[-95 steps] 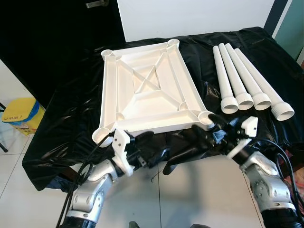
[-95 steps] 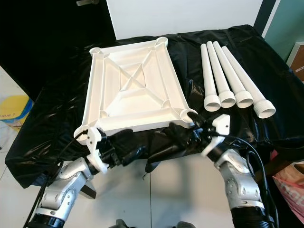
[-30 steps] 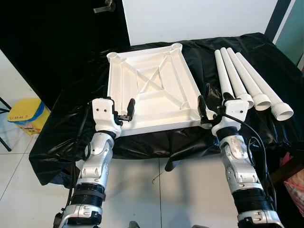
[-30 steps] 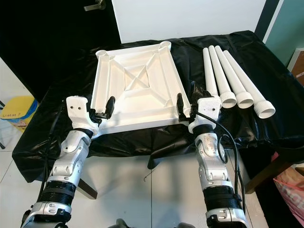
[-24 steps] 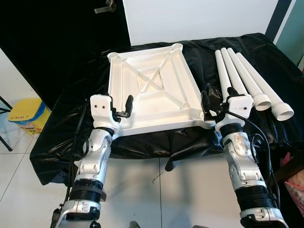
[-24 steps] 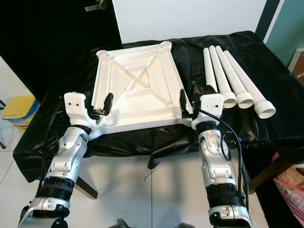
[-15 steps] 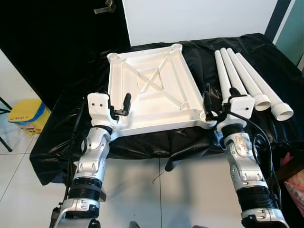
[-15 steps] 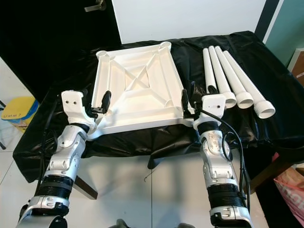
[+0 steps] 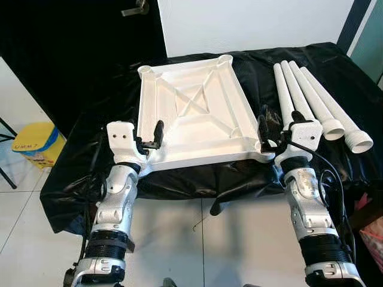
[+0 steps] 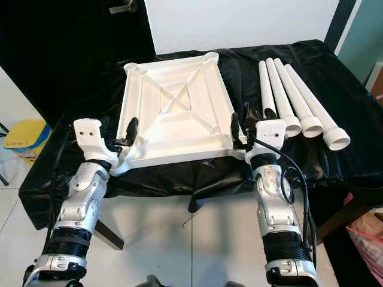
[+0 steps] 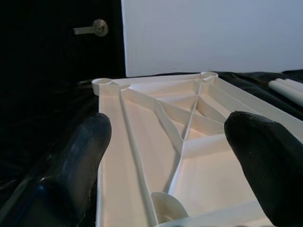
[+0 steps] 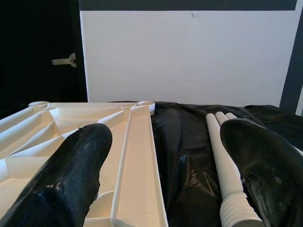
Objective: Building children table
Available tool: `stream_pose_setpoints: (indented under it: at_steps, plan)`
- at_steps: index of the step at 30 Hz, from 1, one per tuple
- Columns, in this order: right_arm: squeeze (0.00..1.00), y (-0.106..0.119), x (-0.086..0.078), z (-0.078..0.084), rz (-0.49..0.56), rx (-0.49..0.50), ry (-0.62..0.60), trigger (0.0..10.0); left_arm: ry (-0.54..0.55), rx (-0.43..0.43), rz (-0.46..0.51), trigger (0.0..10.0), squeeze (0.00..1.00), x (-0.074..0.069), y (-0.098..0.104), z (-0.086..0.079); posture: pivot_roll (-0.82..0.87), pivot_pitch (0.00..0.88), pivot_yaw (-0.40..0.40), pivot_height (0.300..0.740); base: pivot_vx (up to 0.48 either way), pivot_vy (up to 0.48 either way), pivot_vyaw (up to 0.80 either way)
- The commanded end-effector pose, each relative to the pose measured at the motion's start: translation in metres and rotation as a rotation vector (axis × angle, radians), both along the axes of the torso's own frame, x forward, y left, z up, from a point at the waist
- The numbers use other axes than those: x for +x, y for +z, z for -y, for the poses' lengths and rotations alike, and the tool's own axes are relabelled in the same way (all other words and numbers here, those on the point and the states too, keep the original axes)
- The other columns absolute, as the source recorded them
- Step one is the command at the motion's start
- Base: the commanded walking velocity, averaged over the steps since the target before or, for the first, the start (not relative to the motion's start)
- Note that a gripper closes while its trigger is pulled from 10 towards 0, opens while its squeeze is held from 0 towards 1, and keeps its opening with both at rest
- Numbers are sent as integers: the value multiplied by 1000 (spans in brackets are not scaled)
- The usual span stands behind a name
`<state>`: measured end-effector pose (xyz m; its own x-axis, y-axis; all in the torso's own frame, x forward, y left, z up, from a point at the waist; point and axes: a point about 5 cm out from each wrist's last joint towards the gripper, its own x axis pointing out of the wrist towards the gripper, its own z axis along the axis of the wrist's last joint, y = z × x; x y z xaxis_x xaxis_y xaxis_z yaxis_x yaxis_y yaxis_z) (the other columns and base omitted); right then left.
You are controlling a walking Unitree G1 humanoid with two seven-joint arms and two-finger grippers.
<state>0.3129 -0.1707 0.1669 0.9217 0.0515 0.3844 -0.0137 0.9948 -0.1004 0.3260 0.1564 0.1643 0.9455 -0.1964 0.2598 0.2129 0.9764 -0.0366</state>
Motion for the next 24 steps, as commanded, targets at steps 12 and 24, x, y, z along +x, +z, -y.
stream_pose_setpoints:
  at_steps: [12,24]
  plan:
    - [0,1,3,0,5,-16,12,10000,8,-39,-49,10000,0,-6,-7,-6,-95,0,50,740,0,0,0]
    - [0,0,2,3,-1,-17,-1,10000,-10,-19,-43,10000,0,-7,-7,-1,-102,0,56,740,0,0,0]
